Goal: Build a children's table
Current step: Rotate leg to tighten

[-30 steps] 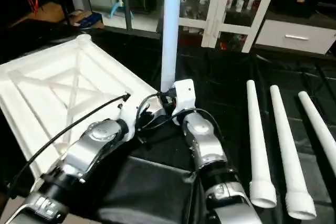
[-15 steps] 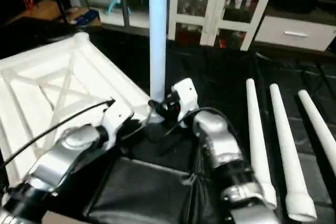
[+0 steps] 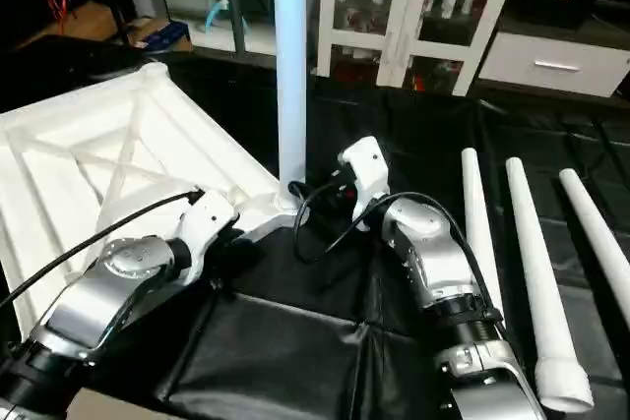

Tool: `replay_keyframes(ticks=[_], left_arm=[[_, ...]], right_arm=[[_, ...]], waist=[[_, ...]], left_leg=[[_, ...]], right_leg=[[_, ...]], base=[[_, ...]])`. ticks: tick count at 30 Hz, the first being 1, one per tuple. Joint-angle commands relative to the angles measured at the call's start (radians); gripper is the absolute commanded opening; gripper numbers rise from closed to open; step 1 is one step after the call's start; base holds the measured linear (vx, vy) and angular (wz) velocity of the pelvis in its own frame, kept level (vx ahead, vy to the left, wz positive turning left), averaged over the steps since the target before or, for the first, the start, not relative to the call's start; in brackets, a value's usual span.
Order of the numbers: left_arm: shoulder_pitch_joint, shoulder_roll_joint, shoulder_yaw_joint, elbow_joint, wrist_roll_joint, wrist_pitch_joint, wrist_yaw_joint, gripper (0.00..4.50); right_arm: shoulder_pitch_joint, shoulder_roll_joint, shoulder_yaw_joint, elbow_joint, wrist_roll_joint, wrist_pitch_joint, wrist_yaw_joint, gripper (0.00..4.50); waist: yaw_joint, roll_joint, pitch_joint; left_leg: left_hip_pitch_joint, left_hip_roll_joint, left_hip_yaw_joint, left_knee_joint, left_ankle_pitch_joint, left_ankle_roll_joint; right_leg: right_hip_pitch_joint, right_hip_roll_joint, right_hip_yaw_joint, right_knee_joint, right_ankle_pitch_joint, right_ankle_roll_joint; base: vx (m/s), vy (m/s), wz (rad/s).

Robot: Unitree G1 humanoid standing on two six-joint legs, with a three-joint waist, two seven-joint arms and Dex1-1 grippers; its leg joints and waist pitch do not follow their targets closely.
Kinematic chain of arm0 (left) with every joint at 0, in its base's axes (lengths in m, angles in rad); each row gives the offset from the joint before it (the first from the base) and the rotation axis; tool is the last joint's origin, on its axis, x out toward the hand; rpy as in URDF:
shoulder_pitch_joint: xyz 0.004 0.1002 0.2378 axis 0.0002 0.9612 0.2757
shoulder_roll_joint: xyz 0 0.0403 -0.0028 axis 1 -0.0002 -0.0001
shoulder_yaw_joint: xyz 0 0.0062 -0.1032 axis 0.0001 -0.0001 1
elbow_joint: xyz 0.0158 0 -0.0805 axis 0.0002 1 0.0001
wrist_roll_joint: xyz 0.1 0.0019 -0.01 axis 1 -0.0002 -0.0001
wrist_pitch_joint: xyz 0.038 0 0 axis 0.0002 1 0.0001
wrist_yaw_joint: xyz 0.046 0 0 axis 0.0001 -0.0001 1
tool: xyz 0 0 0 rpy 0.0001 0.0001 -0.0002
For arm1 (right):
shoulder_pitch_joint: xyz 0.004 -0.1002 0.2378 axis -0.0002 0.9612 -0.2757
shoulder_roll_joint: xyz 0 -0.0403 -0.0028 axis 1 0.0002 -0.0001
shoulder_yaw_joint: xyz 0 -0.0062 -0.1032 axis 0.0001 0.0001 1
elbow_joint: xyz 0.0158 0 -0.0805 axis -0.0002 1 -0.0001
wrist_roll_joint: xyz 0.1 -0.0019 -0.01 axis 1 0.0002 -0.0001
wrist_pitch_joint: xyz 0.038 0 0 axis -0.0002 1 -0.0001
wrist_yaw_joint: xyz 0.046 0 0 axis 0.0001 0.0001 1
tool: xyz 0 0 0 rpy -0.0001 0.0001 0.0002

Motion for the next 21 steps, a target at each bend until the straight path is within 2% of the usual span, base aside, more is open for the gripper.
replay_keyframes(ticks=[1, 4, 7, 8, 10, 12, 16, 21], left_arm=[[-0.031, -0.018, 0.012, 0.055, 0.017, -0.026, 0.034, 0.98], [-0.058, -0.035, 0.012, 0.078, 0.019, -0.053, 0.043, 0.98], [-0.078, -0.051, 0.022, 0.085, 0.005, -0.038, 0.042, 0.98], [-0.089, -0.057, 0.024, 0.093, 0.003, -0.030, 0.044, 0.98], [-0.095, -0.057, 0.021, 0.100, 0.008, -0.030, 0.047, 1.26], [-0.104, -0.056, 0.000, 0.131, 0.032, -0.042, 0.054, 1.36], [-0.108, -0.058, -0.017, 0.164, 0.050, -0.057, 0.060, 1.36], [-0.118, -0.079, -0.024, 0.251, 0.070, -0.082, 0.092, 1.36]], right_arm=[[0.005, -0.006, -0.007, -0.027, 0.007, 0.014, 0.006, 3.84], [0.008, -0.002, -0.005, -0.034, 0.008, 0.020, 0.011, 3.84], [0.013, -0.003, -0.002, -0.040, 0.007, 0.021, 0.018, 3.84], [0.015, -0.004, 0.000, -0.041, 0.007, 0.021, 0.019, 3.84], [0.016, -0.004, 0.001, -0.042, 0.006, 0.020, 0.018, 3.84], [0.019, -0.004, 0.003, -0.047, 0.007, 0.022, 0.018, 3.84], [0.022, -0.005, 0.003, -0.051, 0.006, 0.023, 0.019, 3.84], [0.023, -0.007, 0.001, -0.054, 0.004, 0.023, 0.021, 3.84]], waist=[[0.000, 0.010, -0.064], [0.000, 0.010, -0.064], [0.000, 0.008, -0.065], [0.000, 0.010, -0.065], [-0.001, 0.008, -0.066], [0.000, 0.012, -0.068], [-0.003, 0.011, -0.068], [-0.003, 0.011, -0.063]], left_leg=[[0.019, 0.043, -0.026, -0.081, -0.305, -0.008], [0.014, 0.043, -0.029, -0.083, -0.309, -0.007], [0.012, 0.044, -0.029, -0.083, -0.300, -0.006], [0.013, 0.045, -0.029, -0.083, -0.296, -0.006], [0.011, 0.044, -0.029, -0.081, -0.282, 0.000], [0.011, 0.043, -0.028, -0.080, -0.264, 0.007], [0.009, 0.044, -0.028, -0.079, -0.249, 0.015], [0.015, 0.044, -0.028, -0.082, -0.305, 0.004]], right_leg=[[0.034, -0.045, 0.042, -0.083, -0.265, -0.194], [0.038, -0.048, 0.041, -0.084, -0.283, -0.185], [0.040, -0.048, 0.041, -0.083, -0.269, -0.184], [0.039, -0.049, 0.041, -0.082, -0.262, -0.187], [0.040, -0.048, 0.040, -0.080, -0.241, -0.195], [0.041, -0.047, 0.040, -0.077, -0.212, -0.204], [0.044, -0.048, 0.040, -0.075, -0.186, -0.214], [0.039, -0.049, 0.040, -0.086, -0.263, -0.200]], base=[[0.000, 0.000, 0.00], [0.000, 0.000, 0.00], [0.000, 0.000, 0.00], [0.000, 0.000, 0.00], [0.000, 0.000, 0.00], [0.000, 0.000, 0.00], [0.000, 0.000, 0.00], [0.000, 0.000, 0.00]])
